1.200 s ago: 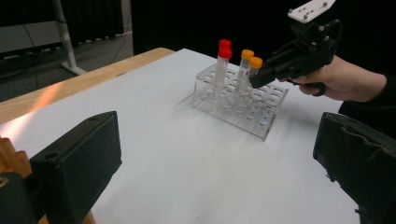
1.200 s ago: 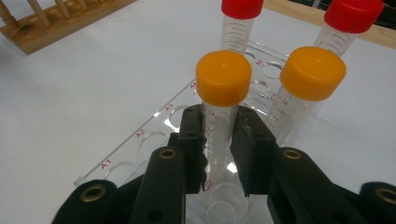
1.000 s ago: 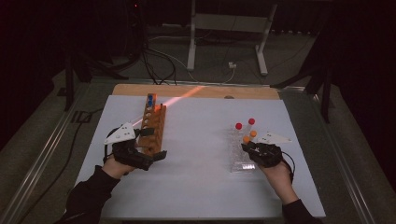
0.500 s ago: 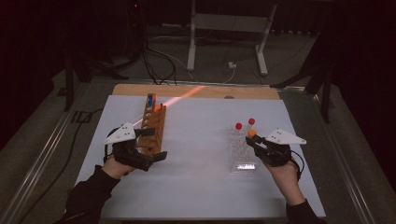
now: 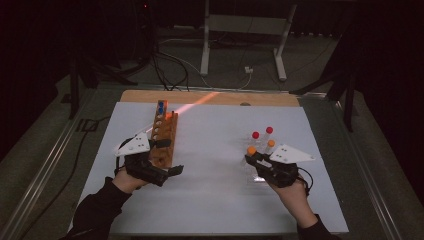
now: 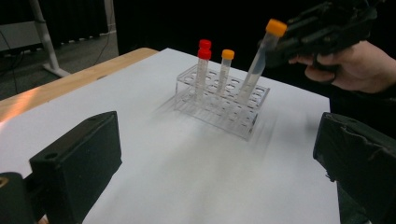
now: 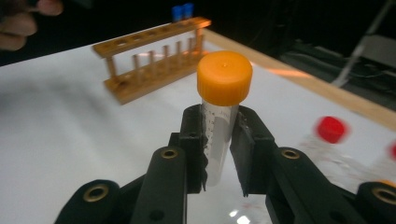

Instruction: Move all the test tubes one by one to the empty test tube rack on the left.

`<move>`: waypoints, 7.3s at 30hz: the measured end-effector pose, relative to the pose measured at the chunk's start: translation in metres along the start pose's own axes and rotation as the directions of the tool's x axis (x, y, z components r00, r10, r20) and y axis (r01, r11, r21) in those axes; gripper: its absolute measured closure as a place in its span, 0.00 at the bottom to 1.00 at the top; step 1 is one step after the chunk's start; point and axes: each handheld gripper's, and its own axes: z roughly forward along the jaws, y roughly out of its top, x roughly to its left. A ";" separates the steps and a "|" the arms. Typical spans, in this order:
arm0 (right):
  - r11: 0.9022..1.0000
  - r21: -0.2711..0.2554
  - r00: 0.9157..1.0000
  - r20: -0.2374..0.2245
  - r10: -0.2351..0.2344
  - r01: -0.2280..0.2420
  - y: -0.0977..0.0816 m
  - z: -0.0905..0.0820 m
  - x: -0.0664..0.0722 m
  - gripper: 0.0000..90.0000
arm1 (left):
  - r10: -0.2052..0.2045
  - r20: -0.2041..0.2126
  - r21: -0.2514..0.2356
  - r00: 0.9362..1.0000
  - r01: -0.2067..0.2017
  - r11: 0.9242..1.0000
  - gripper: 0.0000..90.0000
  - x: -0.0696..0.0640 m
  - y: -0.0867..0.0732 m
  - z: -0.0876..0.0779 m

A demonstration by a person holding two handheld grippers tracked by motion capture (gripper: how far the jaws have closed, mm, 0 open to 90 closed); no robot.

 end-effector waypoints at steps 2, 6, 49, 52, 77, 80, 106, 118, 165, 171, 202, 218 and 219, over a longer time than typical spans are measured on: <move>1.000 0.018 1.000 -0.030 0.002 -0.001 -0.002 0.006 0.005 0.83 | 0.008 0.009 0.008 1.000 -0.008 1.000 0.02 -0.002 0.000 0.002; 0.999 0.047 0.997 -0.083 0.005 -0.001 -0.005 0.018 0.015 0.83 | 0.015 0.026 0.019 1.000 -0.016 1.000 0.02 -0.008 0.000 0.008; 0.988 0.126 0.965 -0.257 -0.049 0.084 -0.004 0.059 0.067 0.83 | 0.128 0.113 0.091 0.985 -0.139 0.986 0.68 -0.049 -0.009 0.067; 0.988 0.126 0.965 -0.257 -0.050 0.085 -0.004 0.059 0.067 0.83 | 0.138 0.110 0.092 0.984 -0.148 0.985 0.74 -0.049 -0.008 0.068; 0.999 0.028 0.977 -0.210 0.025 -0.019 0.001 0.045 0.053 0.19 | 0.112 -0.007 0.048 0.994 -0.112 0.993 0.80 -0.016 0.027 0.036; 1.000 0.009 0.982 -0.189 0.025 -0.023 0.001 0.043 0.052 0.14 | 0.111 -0.045 0.036 0.993 -0.109 0.993 0.80 -0.006 0.034 0.027; 0.999 -0.012 0.976 -0.217 0.026 -0.029 0.003 0.036 0.050 0.01 | 0.009 -0.340 -0.011 0.940 -0.013 1.000 0.80 0.086 0.055 -0.016; 1.000 -0.012 0.976 -0.217 0.022 -0.025 0.002 0.036 0.050 0.01 | -0.009 -0.430 -0.014 0.903 0.003 1.000 0.80 0.115 0.046 -0.017; 0.999 -0.015 0.971 -0.235 0.039 -0.043 0.000 0.034 0.047 0.01 | -0.083 -0.473 0.054 0.877 0.123 0.991 0.79 0.148 -0.016 0.020; 0.998 -0.017 0.971 -0.236 0.047 -0.052 0.001 0.033 0.046 0.01 | -0.056 -0.452 0.078 0.890 0.102 0.992 0.70 0.145 -0.016 0.019; 0.995 -0.053 0.994 0.064 0.086 -0.083 0.005 -0.015 -0.037 0.01 | -0.091 -0.112 0.014 0.989 0.094 0.995 0.03 0.035 -0.001 0.000; 0.987 -0.012 0.970 0.184 0.157 -0.157 -0.018 -0.018 -0.077 0.01 | -0.065 -0.009 0.049 0.998 0.065 0.997 0.03 0.008 -0.008 0.019; 0.988 -0.003 0.969 0.197 0.152 -0.155 -0.020 -0.017 -0.079 0.03 | -0.060 -0.012 0.053 0.998 0.061 0.997 0.03 0.007 -0.008 0.020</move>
